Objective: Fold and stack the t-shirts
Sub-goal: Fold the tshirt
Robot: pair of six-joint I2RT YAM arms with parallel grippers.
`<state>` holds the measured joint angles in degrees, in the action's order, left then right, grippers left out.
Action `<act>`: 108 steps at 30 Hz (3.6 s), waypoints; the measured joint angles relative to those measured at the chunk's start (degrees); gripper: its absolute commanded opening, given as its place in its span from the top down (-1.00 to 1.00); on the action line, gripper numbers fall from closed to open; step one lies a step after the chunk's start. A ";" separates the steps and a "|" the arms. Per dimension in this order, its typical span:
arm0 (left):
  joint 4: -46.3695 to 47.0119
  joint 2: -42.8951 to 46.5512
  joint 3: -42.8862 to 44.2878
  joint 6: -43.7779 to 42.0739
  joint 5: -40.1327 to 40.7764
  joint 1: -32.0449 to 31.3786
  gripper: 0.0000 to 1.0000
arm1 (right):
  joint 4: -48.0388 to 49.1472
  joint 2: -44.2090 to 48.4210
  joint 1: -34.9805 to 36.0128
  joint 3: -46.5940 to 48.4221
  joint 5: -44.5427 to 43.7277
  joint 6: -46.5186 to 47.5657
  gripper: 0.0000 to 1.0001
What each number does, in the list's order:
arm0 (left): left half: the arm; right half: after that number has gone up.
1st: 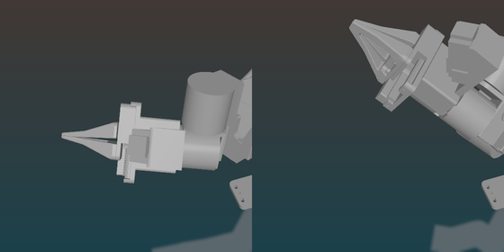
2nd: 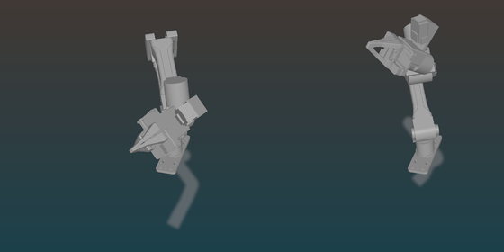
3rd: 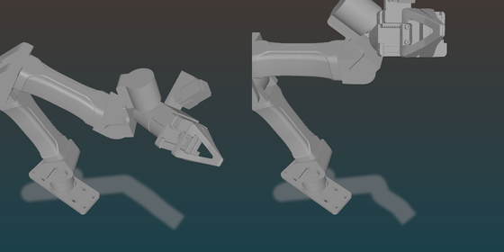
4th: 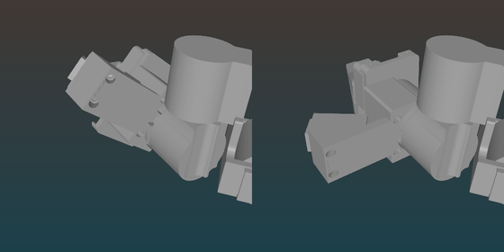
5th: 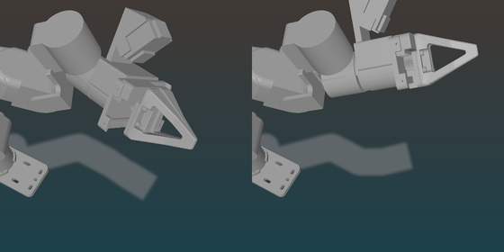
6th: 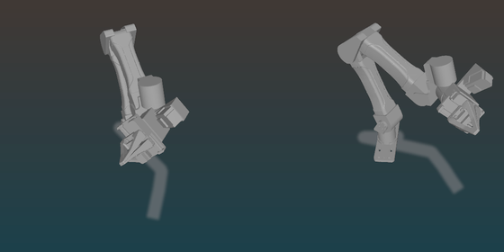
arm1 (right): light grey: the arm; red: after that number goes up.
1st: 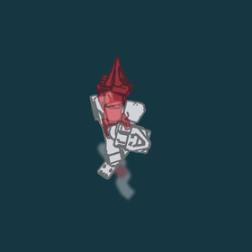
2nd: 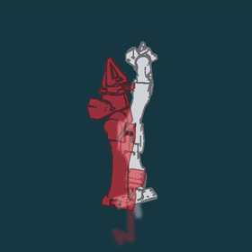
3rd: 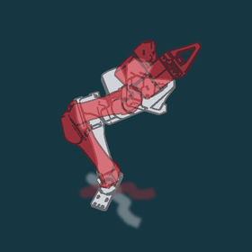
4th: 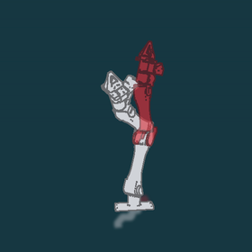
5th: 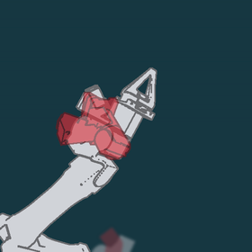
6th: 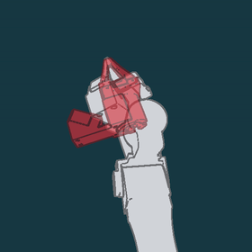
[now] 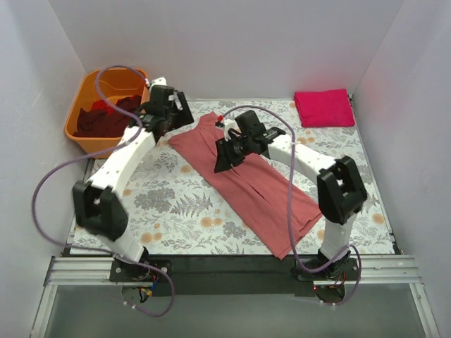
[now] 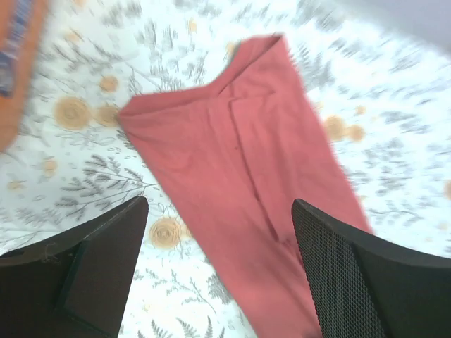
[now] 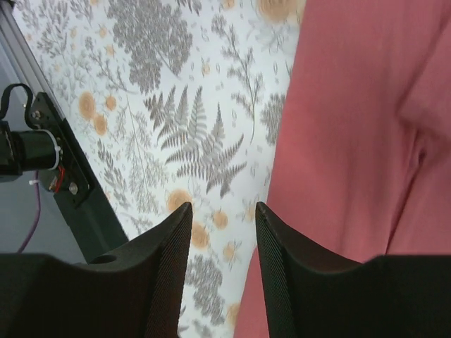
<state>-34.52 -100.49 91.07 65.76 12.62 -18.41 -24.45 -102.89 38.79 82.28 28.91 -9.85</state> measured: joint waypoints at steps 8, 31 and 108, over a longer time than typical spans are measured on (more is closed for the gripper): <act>4.09 31.52 -21.33 1.18 0.22 0.17 -0.65 | 8.98 -20.35 -0.48 12.63 7.48 0.70 0.08; -1.81 39.41 -37.16 3.69 -9.14 0.17 -0.65 | 28.96 -33.22 -22.56 17.88 5.75 -18.47 -0.10; -12.02 36.30 -44.87 11.98 -21.51 -5.31 -0.65 | -12.31 17.97 13.49 -33.66 -24.48 -12.37 0.46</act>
<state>-46.54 -64.18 46.19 77.73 -8.88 -23.73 -36.75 -84.93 52.27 48.62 4.43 -22.22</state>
